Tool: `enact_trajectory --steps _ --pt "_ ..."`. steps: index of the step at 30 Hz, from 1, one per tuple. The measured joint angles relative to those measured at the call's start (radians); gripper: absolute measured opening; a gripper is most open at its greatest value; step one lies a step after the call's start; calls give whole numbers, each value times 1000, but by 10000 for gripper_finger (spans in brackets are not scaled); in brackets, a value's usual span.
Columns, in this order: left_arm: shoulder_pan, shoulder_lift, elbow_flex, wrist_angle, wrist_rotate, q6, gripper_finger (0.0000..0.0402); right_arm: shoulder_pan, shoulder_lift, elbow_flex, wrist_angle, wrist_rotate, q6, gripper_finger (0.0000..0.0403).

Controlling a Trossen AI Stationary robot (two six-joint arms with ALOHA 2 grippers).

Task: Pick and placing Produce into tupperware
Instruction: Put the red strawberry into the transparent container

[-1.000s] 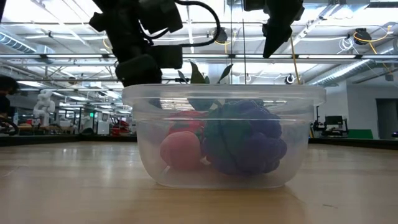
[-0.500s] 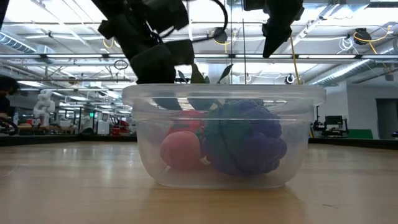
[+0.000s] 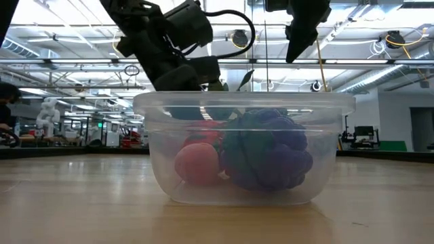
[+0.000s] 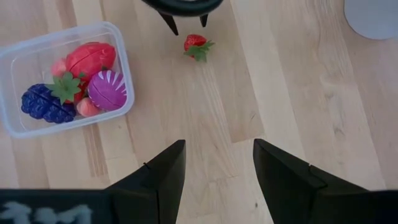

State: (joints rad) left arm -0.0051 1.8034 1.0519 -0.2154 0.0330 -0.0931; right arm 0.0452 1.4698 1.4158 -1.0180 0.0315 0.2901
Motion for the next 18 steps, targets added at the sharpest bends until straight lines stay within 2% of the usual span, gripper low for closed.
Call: enact_trajectory --steps 12,18 --pt "-1 3 0 34 10 3 219 0 0 0 5 0 0 180" --pt "0 3 0 49 10 3 223 0 0 0 7 0 0 180"
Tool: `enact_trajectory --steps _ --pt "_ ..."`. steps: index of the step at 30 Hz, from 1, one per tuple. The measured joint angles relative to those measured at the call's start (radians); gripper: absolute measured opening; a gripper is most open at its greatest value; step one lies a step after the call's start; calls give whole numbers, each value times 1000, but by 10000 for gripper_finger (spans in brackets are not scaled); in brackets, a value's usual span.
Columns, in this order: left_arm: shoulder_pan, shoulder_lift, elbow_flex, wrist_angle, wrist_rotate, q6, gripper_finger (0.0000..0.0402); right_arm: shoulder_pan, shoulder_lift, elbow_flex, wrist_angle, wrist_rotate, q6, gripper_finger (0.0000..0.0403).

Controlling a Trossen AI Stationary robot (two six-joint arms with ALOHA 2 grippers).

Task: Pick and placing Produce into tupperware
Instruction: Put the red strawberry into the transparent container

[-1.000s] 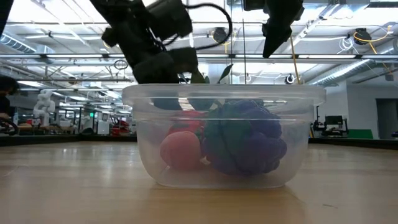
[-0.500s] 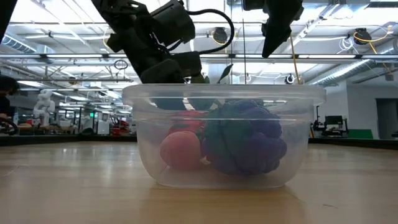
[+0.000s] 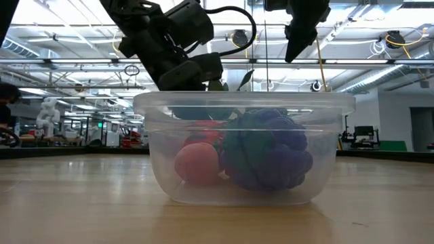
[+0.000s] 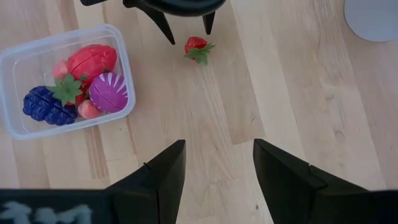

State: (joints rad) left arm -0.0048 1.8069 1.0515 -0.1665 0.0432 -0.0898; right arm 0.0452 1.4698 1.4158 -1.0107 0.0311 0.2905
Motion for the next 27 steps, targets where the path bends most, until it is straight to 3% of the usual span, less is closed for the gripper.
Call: enact_trajectory --steps 27 --pt "18 116 1 94 3 -18 223 0 0 0 27 0 -6 180"
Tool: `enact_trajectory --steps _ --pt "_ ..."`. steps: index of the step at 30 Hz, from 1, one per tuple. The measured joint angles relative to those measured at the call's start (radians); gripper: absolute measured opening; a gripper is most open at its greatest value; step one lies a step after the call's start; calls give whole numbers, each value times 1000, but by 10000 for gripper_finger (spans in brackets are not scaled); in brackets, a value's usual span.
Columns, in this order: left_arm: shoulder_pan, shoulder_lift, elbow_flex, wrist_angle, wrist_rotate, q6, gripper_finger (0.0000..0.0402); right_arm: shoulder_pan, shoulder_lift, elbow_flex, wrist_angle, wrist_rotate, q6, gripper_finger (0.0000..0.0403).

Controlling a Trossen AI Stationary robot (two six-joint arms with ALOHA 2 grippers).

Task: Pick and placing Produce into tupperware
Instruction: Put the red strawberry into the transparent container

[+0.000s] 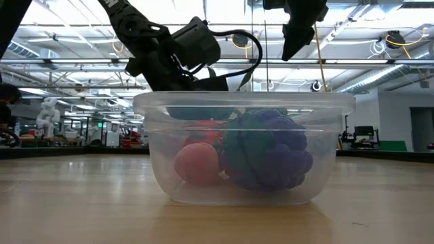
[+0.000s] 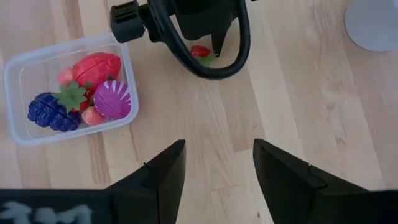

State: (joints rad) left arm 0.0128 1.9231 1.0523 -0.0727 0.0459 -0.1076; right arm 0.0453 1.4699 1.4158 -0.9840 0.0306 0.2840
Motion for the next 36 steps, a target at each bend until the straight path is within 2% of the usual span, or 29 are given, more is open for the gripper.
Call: enact_trajectory --steps 10,20,30,36 --pt "0 0 0 -3 0 1 219 0 0 0 15 0 -5 180" --pt "0 1 0 -4 -1 0 147 0 0 0 15 0 -5 180" --pt "0 -4 -1 -8 -1 3 164 0 0 0 15 0 -6 180" --pt "-1 -84 -2 -60 -13 26 157 0 0 0 12 0 -9 180"
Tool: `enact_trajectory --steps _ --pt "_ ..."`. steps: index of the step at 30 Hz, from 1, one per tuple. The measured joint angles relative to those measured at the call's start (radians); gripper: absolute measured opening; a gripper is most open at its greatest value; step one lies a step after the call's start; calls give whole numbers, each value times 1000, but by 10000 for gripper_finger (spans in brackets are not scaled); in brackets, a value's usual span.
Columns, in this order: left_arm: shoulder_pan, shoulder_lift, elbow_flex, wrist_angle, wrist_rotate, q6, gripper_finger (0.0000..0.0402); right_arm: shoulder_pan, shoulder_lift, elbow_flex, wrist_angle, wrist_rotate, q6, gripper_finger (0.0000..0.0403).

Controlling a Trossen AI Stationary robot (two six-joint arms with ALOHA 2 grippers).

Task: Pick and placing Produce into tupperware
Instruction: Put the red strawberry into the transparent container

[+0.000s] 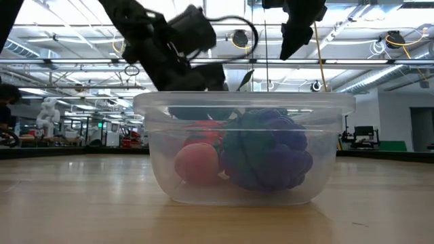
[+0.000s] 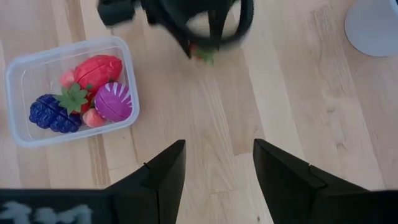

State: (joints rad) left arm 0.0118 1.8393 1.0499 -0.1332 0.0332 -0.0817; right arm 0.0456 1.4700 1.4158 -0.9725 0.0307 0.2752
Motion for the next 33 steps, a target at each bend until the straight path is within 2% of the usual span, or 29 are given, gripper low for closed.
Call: enact_trajectory --steps 6,14,23,33 --pt "-12 -144 1 -128 -43 1 155 -1 0 0 -13 25 -1 180" --pt "-105 -308 1 -251 -120 -17 155 -50 0 0 -93 104 -8 180" --pt "-293 -321 1 -251 -140 -76 155 -142 0 0 -99 104 -19 180" --pt "-460 -321 1 -114 -208 -111 154 -261 0 0 -85 104 -34 180"
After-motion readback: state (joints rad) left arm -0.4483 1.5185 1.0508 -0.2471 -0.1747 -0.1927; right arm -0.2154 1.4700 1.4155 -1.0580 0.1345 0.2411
